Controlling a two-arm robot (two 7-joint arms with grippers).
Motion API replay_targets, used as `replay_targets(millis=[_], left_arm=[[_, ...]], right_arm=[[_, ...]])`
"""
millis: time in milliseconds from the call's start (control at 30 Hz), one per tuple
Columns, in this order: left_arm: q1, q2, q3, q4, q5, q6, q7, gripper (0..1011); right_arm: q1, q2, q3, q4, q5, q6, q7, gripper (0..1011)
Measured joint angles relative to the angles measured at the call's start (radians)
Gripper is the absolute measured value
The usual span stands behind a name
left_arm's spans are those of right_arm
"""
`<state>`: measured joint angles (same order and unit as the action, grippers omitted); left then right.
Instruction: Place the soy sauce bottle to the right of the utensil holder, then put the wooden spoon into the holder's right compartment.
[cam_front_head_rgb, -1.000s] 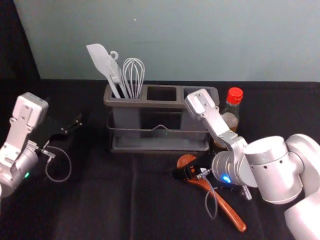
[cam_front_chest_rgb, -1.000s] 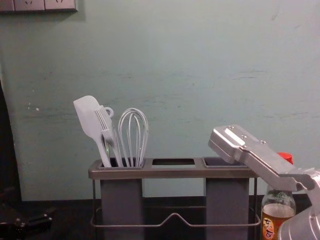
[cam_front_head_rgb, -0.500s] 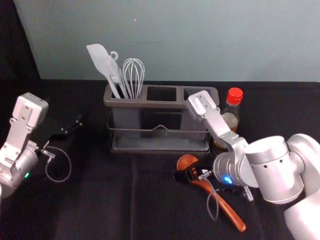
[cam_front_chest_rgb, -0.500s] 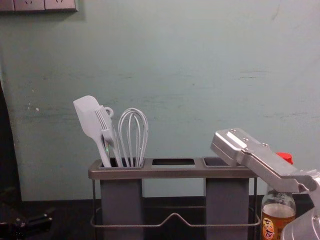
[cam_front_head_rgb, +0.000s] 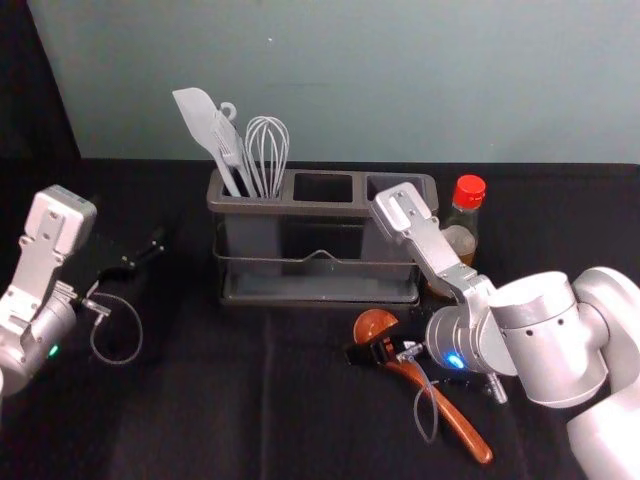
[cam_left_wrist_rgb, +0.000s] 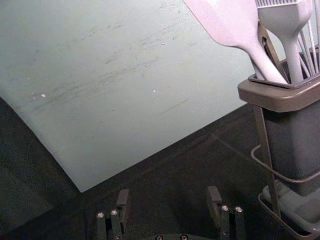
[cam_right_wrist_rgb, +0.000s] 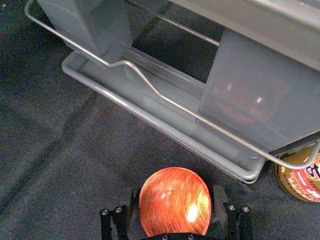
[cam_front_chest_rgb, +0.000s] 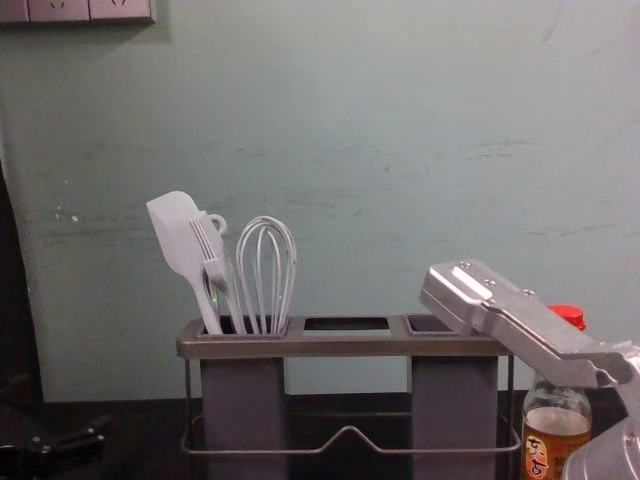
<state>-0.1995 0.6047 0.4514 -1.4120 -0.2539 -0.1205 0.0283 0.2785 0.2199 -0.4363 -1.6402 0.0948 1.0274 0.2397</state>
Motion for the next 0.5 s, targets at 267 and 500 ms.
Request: replay_targets(millis=[267, 500], left_arm=[[0.000, 0.000, 0.000, 0.000, 0.000, 0.000, 0.000, 1000], [0.000, 0.000, 0.000, 0.000, 0.000, 0.000, 0.000, 1000]], right_arm=[[-0.001, -0.002, 0.001, -0.002, -0.018, 0.010, 0.010, 1004], [-0.005, -0.005, 0.005, -0.007, -0.032, 0.009, 0.022, 953]])
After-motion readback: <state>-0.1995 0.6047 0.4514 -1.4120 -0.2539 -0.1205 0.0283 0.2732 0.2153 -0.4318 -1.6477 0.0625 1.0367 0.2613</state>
